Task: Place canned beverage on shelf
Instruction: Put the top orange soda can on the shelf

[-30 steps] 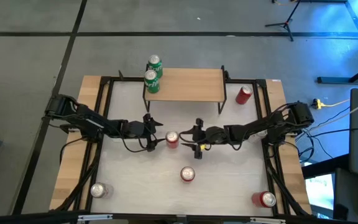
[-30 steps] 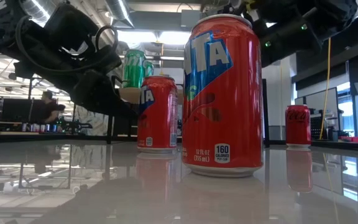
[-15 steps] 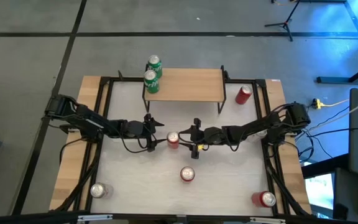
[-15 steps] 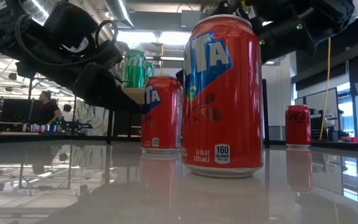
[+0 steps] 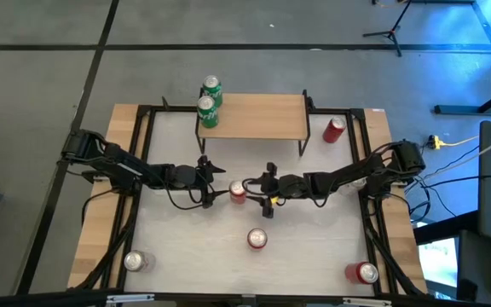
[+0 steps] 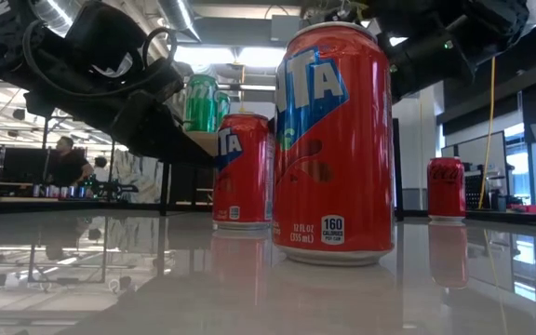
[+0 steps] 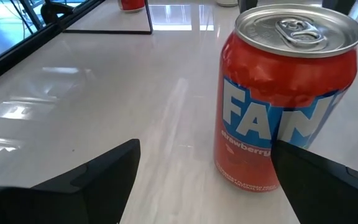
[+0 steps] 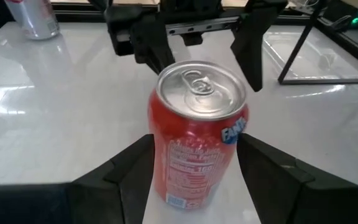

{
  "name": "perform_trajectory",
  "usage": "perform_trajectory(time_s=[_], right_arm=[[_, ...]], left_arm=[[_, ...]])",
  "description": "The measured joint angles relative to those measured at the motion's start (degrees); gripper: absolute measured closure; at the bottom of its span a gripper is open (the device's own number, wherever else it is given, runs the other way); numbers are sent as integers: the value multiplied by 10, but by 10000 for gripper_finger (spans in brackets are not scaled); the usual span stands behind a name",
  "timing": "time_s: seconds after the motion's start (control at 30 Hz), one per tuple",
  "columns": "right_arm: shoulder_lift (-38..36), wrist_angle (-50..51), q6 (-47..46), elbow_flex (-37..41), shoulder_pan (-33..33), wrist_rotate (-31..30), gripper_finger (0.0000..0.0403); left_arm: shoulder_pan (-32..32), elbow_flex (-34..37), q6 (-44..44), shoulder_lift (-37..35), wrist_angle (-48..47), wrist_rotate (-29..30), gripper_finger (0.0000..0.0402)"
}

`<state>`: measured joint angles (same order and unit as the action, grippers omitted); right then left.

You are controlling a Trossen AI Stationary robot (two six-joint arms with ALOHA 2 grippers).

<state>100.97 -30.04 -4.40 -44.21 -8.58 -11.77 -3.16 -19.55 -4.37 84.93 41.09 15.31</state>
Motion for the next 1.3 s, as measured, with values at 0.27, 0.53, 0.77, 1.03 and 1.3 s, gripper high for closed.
perform_trajectory(time_s=[0.27,0.53,0.77,1.03,1.3], right_arm=[[17,-21,-3,0,0,3,175],[22,-28,-7,0,0,2,175],[37,-31,-7,-3,0,-26,175],[37,-28,17,-3,0,-40,175],[5,46,34,-22,0,-41,175]], left_arm=[[0,0,0,0,2,0,47],[0,0,0,0,2,-1,47],[-3,2,1,-1,-1,-5,47],[-4,-2,3,0,12,-11,47],[-4,-2,5,0,6,-9,47]])
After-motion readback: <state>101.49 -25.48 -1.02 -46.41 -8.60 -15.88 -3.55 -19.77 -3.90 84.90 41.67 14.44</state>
